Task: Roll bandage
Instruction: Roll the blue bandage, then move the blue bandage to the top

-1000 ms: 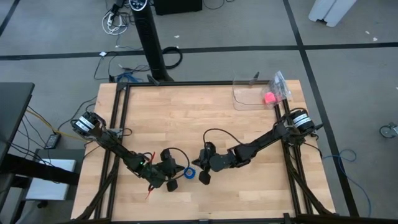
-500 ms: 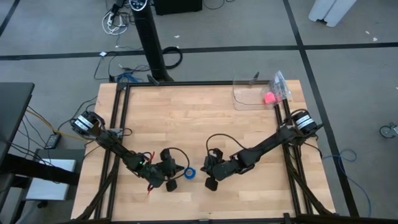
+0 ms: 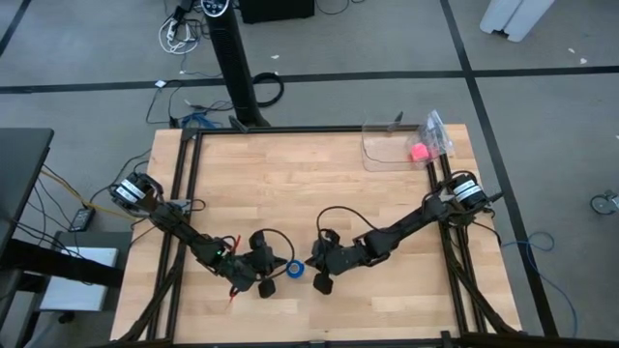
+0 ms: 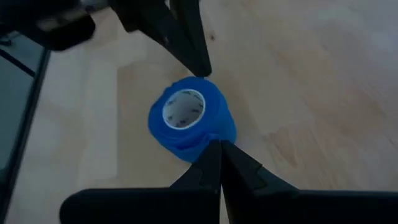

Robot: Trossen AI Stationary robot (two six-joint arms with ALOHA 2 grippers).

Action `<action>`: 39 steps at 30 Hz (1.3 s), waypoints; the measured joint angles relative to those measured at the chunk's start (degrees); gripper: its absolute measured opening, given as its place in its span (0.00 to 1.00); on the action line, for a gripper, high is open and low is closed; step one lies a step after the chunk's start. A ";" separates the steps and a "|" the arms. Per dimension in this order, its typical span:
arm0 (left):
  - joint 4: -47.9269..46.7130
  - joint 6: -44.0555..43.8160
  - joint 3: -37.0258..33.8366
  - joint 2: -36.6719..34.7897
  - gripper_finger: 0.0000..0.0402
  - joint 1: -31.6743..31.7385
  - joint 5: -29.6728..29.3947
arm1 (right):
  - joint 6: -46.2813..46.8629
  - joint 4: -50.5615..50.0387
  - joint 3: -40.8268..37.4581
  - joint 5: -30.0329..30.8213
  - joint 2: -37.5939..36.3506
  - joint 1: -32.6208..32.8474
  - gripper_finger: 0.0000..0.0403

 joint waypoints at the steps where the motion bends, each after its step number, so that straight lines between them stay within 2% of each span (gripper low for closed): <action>1: 0.46 0.29 0.00 0.00 0.02 0.11 0.00 | -0.17 0.75 -0.05 -0.90 0.04 -0.27 0.01; 6: 1.55 4.93 0.63 -0.82 0.02 0.73 2.98 | -2.17 3.25 0.00 -1.48 1.09 -0.56 0.01; 14: -1.44 15.10 3.09 -12.08 0.02 2.27 8.73 | -8.46 2.32 0.04 -0.46 -4.40 -0.58 0.01; 20: -11.71 18.20 3.38 -24.03 0.02 2.29 8.74 | -13.74 -1.70 0.06 -0.08 -10.33 -0.37 0.01; 25: -19.46 18.14 3.29 -30.54 0.02 2.27 7.23 | -17.16 -7.21 0.04 0.82 -15.65 0.05 0.01; 34: -22.58 19.61 3.32 -32.92 0.02 1.96 6.08 | -22.21 -15.27 0.03 2.98 -24.10 2.14 0.00; 39: -17.75 22.73 1.72 -32.87 0.02 2.03 8.55 | -24.70 -15.01 -2.22 3.34 -26.63 2.59 0.00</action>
